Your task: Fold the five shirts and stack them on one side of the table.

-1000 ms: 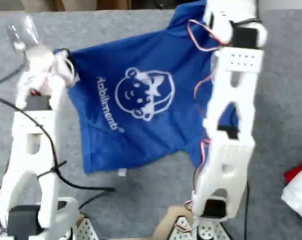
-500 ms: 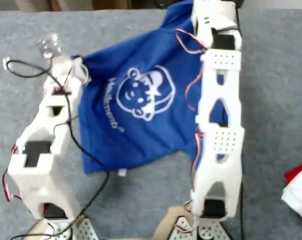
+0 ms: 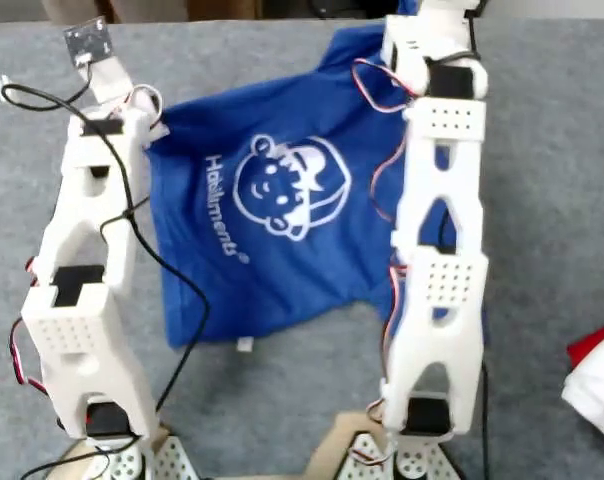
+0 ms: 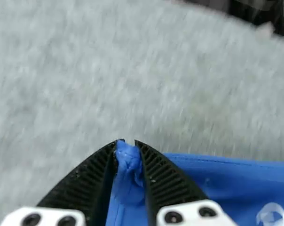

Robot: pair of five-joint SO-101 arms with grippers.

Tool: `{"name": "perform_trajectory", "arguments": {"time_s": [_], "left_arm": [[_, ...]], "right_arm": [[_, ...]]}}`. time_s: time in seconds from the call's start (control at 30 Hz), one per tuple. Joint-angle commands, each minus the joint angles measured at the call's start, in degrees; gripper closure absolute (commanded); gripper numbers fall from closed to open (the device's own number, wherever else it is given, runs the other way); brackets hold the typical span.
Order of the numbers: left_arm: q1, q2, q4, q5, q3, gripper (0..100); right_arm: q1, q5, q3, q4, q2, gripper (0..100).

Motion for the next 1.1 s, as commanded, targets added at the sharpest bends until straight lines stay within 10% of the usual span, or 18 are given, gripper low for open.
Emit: {"name": "perform_trajectory", "arguments": {"time_s": [0.0, 0.4, 1.07], "left_arm": [[0.44, -5.05, 19.69, -2.9, -8.53, 98], [7.56, -7.6, 42.02, -4.31, -5.71, 98], [12.66, -7.69, 48.88, -14.42, 6.59, 98]], "right_arm": [[-0.31, 0.53, -9.63, 14.15, -0.57, 99.4], [-0.31, 9.32, -24.22, 41.58, -0.75, 99.4], [9.36, 12.66, 1.8, 42.73, -17.1, 99.4]]}}
